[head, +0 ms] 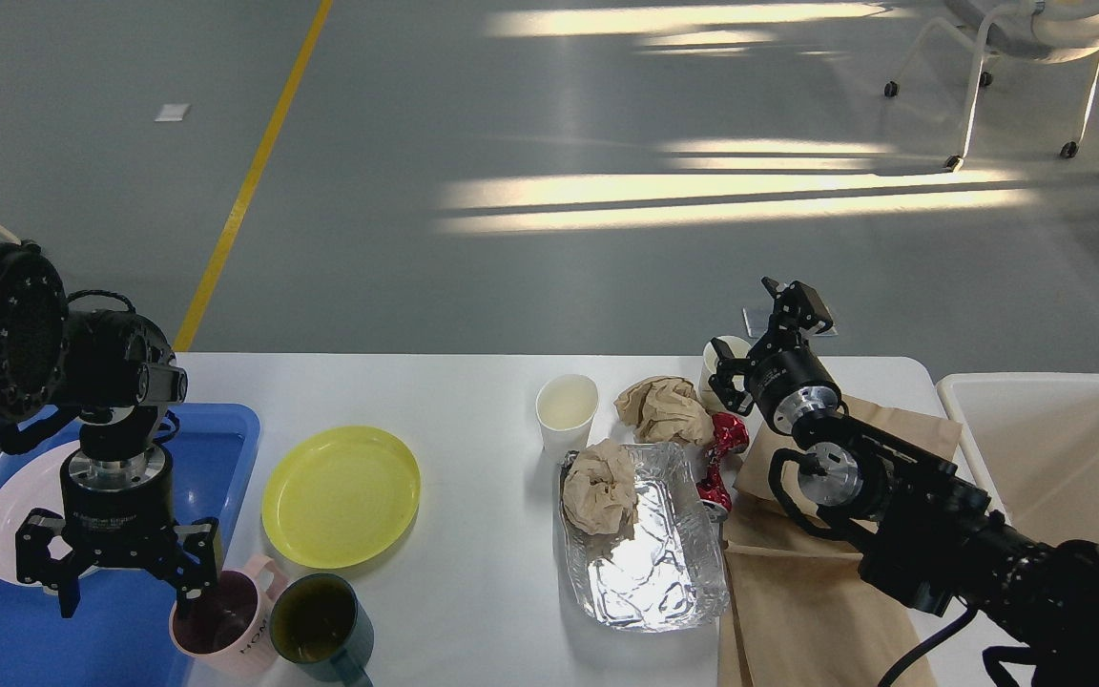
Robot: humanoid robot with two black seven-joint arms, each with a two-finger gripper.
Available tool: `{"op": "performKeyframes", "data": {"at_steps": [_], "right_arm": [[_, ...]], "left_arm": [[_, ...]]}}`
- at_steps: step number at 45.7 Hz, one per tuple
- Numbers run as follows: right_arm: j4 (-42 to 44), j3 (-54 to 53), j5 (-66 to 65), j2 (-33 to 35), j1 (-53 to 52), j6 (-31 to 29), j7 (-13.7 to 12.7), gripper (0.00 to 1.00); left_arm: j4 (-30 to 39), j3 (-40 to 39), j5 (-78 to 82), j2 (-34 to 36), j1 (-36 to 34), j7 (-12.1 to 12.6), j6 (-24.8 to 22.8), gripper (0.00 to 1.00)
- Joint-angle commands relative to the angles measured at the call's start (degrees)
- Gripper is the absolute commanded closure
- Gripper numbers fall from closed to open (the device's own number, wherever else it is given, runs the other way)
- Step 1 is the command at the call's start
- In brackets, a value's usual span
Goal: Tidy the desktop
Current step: 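Lower the left gripper onto the purple mug and grasp it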
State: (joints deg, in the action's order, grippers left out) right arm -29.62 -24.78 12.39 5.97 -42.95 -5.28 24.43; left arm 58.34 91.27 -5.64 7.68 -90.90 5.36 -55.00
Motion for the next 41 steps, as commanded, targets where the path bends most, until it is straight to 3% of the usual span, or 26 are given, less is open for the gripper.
{"op": "performKeyframes", "data": {"at_steps": [1,28,34,39,41], "right_arm": [[0.0,0.0,0.0,0.0,0.1,0.0,0.0,0.0],[0.0,0.0,0.0,0.0,0.0,0.0,0.0,0.0],[0.0,0.0,0.0,0.0,0.0,0.0,0.0,0.0],[0.0,0.0,0.0,0.0,0.0,0.0,0.0,0.0],[0.0,0.0,0.0,0.0,0.0,0.0,0.0,0.0]], "left_arm": [[-2.9,-1.2,0.0,-0.1,2.0,0.0,0.0,0.04],[-3.6,-3.6,-0.1,-0.3,4.3,-0.1,0.0,0.09],[-3.8,-3.7,-0.1,-0.7,4.9,-0.1,0.0,0.16],[-4.5,-4.5,-0.1,-1.1,5.7,0.0,0.0,0.35],[-4.6,-5.1,-0.2,-1.2,5.8,0.0,0.0,0.37]]}}
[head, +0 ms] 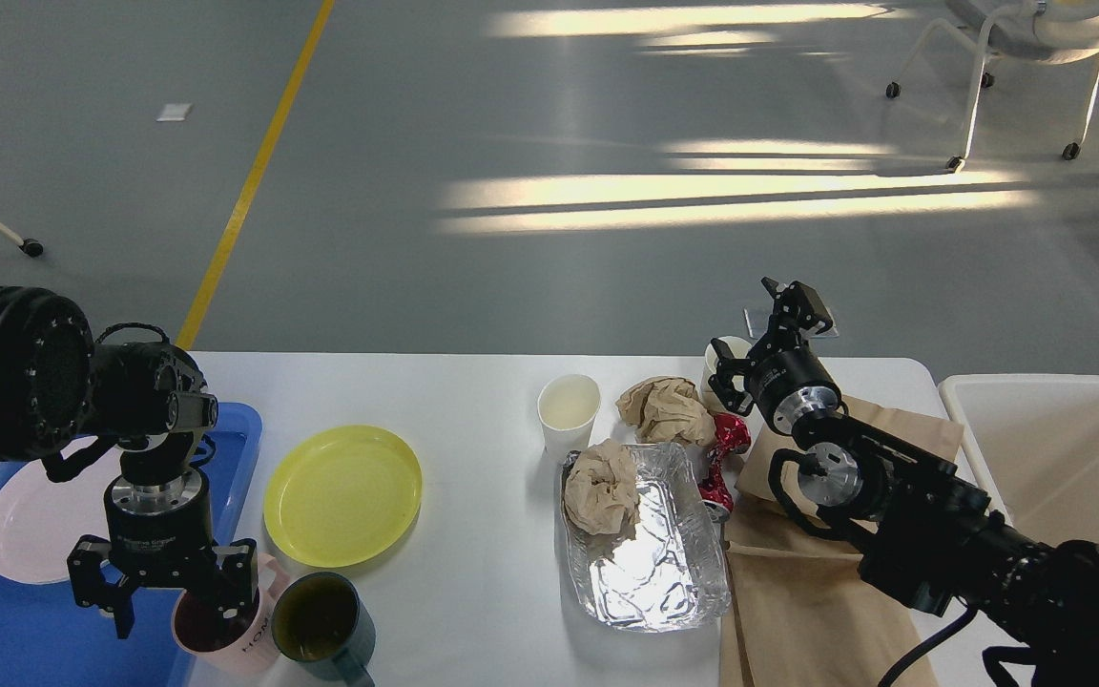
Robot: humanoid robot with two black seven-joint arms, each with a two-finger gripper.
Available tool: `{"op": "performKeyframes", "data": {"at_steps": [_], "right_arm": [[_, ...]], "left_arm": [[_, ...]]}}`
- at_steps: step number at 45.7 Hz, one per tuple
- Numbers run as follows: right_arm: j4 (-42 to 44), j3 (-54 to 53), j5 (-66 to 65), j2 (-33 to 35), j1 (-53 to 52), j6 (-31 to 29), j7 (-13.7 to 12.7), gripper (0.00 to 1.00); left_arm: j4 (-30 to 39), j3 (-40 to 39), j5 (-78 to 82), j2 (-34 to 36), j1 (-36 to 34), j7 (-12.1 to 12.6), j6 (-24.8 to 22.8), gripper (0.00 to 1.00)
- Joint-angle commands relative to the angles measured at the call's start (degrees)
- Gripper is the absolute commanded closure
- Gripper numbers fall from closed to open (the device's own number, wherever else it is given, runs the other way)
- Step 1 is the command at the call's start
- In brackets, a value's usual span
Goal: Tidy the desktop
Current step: 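Lower the left gripper onto the purple mug and grasp it, then lift the purple mug and set it on the blue tray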
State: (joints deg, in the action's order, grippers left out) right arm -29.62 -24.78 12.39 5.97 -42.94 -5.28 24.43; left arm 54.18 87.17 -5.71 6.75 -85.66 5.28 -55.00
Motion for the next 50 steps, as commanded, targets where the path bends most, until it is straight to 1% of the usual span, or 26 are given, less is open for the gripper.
{"op": "performKeyframes", "data": {"at_steps": [1,13,31,36,37,40,42,48,50], "right_arm": [[0.0,0.0,0.0,0.0,0.0,0.0,0.0,0.0],[0.0,0.0,0.0,0.0,0.0,0.0,0.0,0.0],[0.0,0.0,0.0,0.0,0.0,0.0,0.0,0.0],[0.0,0.0,0.0,0.0,0.0,0.0,0.0,0.0],[0.0,0.0,0.0,0.0,0.0,0.0,0.0,0.0],[0.0,0.0,0.0,0.0,0.0,0.0,0.0,0.0],[0.0,0.0,0.0,0.0,0.0,0.0,0.0,0.0],[0.0,0.0,0.0,0.0,0.0,0.0,0.0,0.0],[0.0,0.0,0.0,0.0,0.0,0.0,0.0,0.0]], "left_arm": [[-0.5,-1.2,-0.2,-0.2,0.7,0.0,0.0,0.37],[-1.7,-1.9,-0.2,-0.2,1.7,0.1,0.0,0.37],[-2.1,-2.0,-0.1,-0.2,1.7,0.2,7.8,0.36],[-2.7,-2.2,-0.1,-0.3,1.9,0.2,8.3,0.37],[-2.8,-2.3,-0.1,-0.3,1.9,0.2,8.2,0.39],[-2.9,-3.1,0.0,-0.3,1.9,0.2,7.3,0.51],[-2.9,-3.7,0.0,-0.3,2.0,0.2,6.5,0.57],[-3.0,-4.6,0.0,-0.2,2.1,0.1,1.2,0.69],[-3.0,-4.8,0.0,-0.2,2.1,0.1,0.0,0.76]]}}
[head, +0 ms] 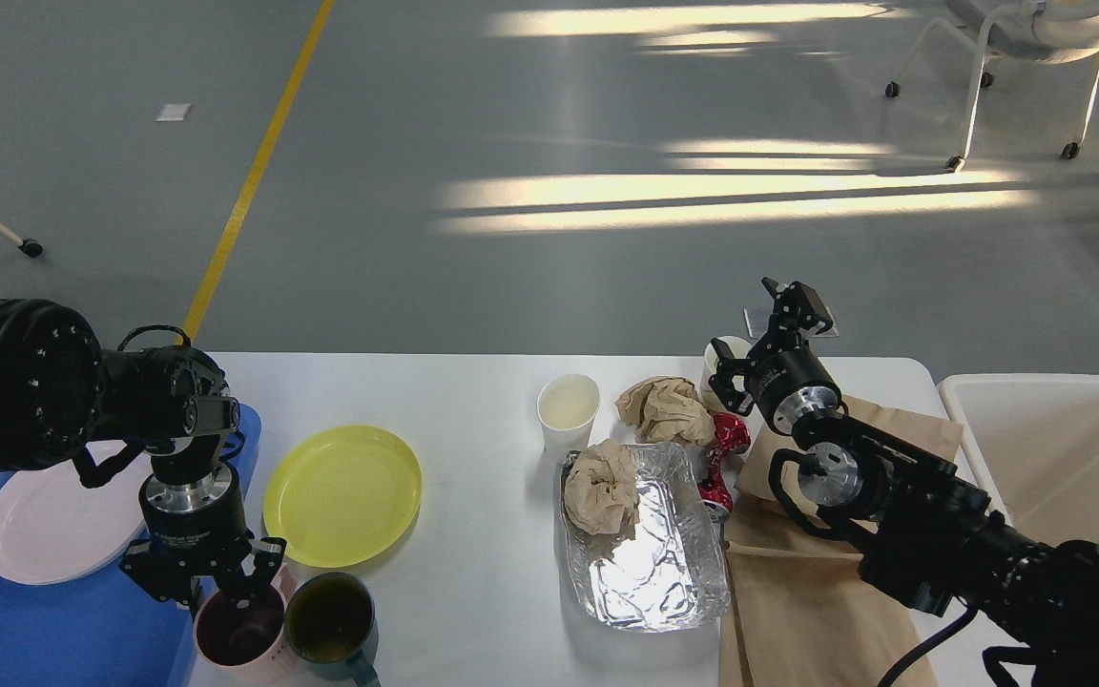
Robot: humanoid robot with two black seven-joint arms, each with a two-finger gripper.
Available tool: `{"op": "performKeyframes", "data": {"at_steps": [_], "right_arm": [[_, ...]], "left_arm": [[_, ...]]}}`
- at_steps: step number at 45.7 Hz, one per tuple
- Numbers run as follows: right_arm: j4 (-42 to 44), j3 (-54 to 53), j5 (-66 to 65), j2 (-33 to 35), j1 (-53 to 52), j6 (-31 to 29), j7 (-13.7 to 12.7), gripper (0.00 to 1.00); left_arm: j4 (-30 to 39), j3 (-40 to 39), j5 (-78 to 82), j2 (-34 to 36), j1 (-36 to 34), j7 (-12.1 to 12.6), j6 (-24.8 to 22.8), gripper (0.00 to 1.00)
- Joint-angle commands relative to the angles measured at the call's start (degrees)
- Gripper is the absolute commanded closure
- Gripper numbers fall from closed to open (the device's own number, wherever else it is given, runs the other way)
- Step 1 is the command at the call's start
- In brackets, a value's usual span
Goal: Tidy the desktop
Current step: 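Lift the purple mug and set it on the blue tray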
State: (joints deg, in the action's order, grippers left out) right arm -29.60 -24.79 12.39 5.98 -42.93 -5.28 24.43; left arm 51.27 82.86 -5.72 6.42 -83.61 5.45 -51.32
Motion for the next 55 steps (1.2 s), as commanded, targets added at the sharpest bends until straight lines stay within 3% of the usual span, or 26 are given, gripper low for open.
{"op": "performKeyframes", "data": {"at_steps": [1,4,9,30,44,55], "right_arm": [[0.0,0.0,0.0,0.0,0.0,0.0,0.0,0.0],[0.0,0.0,0.0,0.0,0.0,0.0,0.0,0.0],[0.0,0.0,0.0,0.0,0.0,0.0,0.0,0.0],[0.0,0.0,0.0,0.0,-0.1,0.0,0.0,0.0],[0.0,0.0,0.0,0.0,-0.1,0.0,0.0,0.0],[0.0,0.0,0.0,0.0,0.0,0.0,0.0,0.0]], "left_arm": [[-0.1,-0.7,0.0,0.1,0.0,-0.1,-3.7,0.79],[-0.1,-0.7,0.0,0.1,0.0,-0.1,-3.7,0.9],[-0.1,-0.7,0.0,0.2,-0.1,-0.2,-3.7,1.0],[0.4,-0.5,0.3,2.5,-6.5,0.1,-3.7,1.0],[0.9,-3.9,1.7,14.2,-15.2,0.3,-3.7,1.0],[-0.2,-8.6,3.1,27.1,-14.7,6.5,-3.7,1.0]]}}
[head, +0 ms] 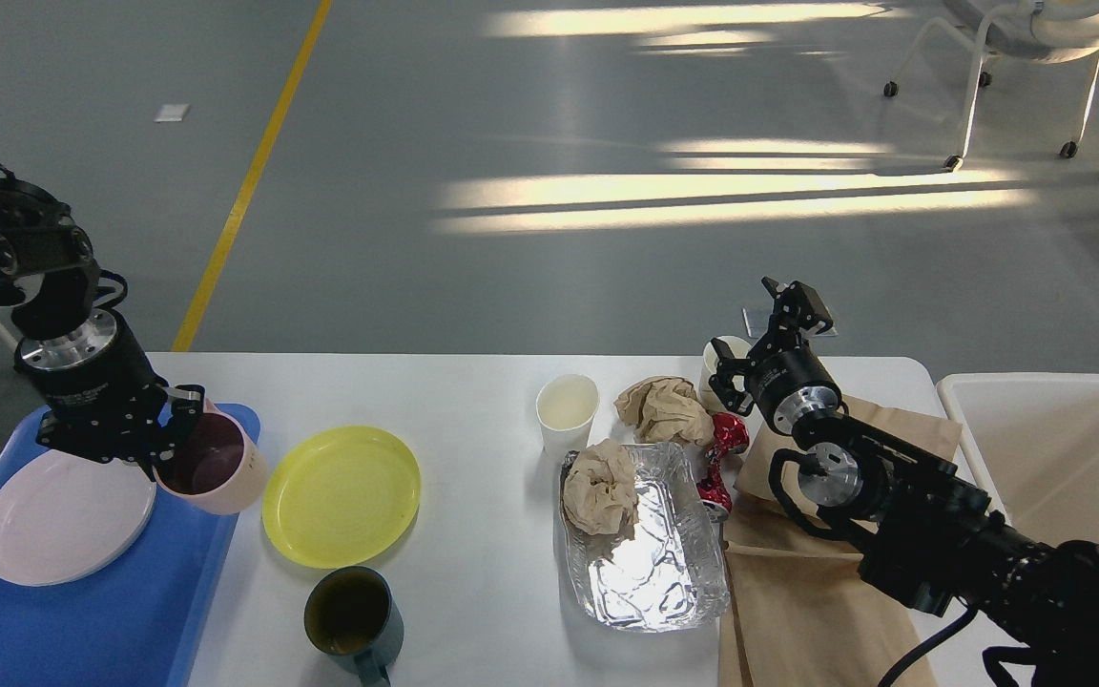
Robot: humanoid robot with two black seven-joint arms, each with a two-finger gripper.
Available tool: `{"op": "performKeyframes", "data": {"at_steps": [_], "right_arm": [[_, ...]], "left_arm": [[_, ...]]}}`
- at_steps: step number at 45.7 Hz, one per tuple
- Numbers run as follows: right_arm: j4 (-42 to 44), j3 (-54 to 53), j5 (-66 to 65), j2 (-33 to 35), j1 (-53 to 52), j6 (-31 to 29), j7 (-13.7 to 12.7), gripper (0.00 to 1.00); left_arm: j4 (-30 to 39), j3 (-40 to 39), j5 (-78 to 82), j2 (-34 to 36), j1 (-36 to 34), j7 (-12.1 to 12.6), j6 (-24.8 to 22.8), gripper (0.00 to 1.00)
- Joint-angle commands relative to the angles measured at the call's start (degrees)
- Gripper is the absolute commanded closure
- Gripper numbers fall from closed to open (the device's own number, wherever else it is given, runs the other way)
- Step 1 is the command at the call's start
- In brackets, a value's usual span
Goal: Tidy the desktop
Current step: 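Lift the purple mug and set it on the blue tray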
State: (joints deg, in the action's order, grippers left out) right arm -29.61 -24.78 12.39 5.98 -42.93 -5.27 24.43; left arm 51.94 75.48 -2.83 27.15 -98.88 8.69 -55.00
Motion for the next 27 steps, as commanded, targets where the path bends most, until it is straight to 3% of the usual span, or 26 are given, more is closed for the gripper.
{"op": "performKeyframes", "data": {"at_steps": [1,7,27], "right_arm": [[0.0,0.0,0.0,0.0,0.0,0.0,0.0,0.0],[0.0,0.0,0.0,0.0,0.0,0.0,0.0,0.0],[0.0,0.0,0.0,0.0,0.0,0.0,0.0,0.0]], "left_arm": [[-1.0,-1.2,0.2,7.9,0.5,3.7,0.0,1.0],[-3.1,-1.4,0.3,14.2,2.4,4.3,0.0,1.0],[-12.9,-2.2,0.2,21.1,17.7,4.0,0.0,1.0]]}}
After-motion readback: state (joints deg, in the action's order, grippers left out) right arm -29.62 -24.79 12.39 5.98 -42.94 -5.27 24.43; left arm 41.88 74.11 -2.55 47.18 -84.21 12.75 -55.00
